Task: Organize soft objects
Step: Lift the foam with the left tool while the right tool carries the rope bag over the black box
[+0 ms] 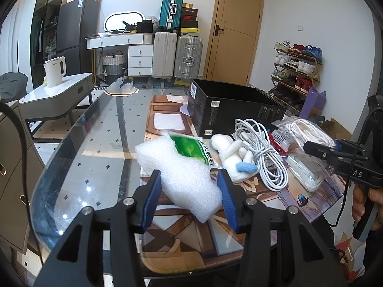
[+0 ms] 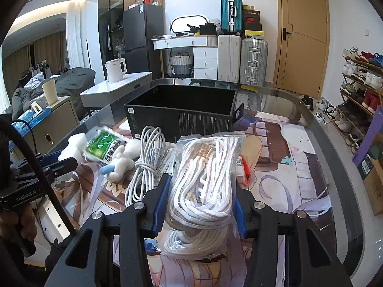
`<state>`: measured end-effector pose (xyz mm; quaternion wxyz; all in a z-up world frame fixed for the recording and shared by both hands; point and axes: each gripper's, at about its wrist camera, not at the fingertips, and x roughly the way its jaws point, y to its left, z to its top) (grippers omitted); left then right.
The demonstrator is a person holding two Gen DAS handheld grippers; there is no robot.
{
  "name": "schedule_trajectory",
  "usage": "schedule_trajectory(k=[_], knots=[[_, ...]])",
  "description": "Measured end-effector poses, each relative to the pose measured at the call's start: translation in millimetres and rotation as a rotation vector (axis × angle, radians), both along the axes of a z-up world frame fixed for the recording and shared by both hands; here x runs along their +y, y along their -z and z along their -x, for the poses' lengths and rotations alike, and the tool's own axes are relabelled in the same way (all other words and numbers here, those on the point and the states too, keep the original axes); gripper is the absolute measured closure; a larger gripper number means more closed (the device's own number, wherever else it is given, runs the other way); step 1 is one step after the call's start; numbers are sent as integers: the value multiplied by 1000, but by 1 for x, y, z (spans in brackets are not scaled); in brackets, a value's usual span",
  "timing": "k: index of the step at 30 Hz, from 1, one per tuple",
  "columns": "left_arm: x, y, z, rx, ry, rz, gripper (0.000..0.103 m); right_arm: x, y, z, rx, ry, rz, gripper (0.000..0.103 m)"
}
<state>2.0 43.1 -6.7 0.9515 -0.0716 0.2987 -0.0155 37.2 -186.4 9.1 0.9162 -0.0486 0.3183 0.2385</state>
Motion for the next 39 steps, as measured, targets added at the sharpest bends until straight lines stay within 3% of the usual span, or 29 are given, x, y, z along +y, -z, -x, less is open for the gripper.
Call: schedule_trajectory(k=[16, 39], knots=[[-10, -35, -2, -67, 30, -8, 56, -3, -30, 9, -48, -35, -29, 56], [-42, -62, -60, -71, 121, -36, 56, 7, -54, -24, -32, -84, -36, 56]])
